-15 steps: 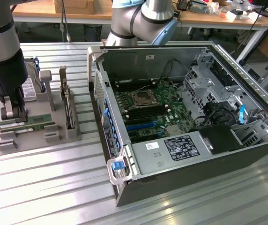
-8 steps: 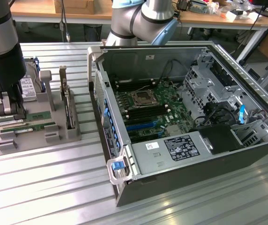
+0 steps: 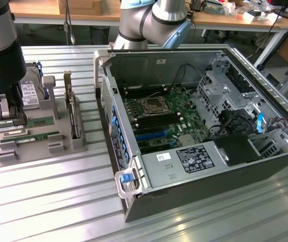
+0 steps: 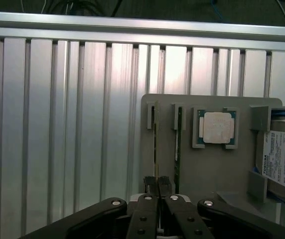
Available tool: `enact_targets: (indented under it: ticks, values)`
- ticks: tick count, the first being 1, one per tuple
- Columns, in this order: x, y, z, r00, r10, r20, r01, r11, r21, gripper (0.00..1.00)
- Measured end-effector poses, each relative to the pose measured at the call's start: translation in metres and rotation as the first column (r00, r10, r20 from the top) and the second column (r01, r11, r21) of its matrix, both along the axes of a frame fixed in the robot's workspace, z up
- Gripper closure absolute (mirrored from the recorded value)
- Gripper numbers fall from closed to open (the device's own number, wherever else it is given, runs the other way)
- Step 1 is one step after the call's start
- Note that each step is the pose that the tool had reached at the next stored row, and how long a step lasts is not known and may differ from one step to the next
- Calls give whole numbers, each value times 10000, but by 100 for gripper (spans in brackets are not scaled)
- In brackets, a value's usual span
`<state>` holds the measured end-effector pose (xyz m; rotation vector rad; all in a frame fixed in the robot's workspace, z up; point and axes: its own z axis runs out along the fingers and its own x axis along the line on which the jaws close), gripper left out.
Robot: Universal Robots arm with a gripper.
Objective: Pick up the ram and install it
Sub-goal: 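Pick up the ram and move it above insertion slot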
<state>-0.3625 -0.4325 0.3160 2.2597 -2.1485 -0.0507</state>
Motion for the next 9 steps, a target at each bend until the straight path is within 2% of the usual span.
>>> enact_targets:
  ticks: [9]
  values:
    - [0, 0, 108, 10000, 0, 0, 0, 10000, 0, 88]
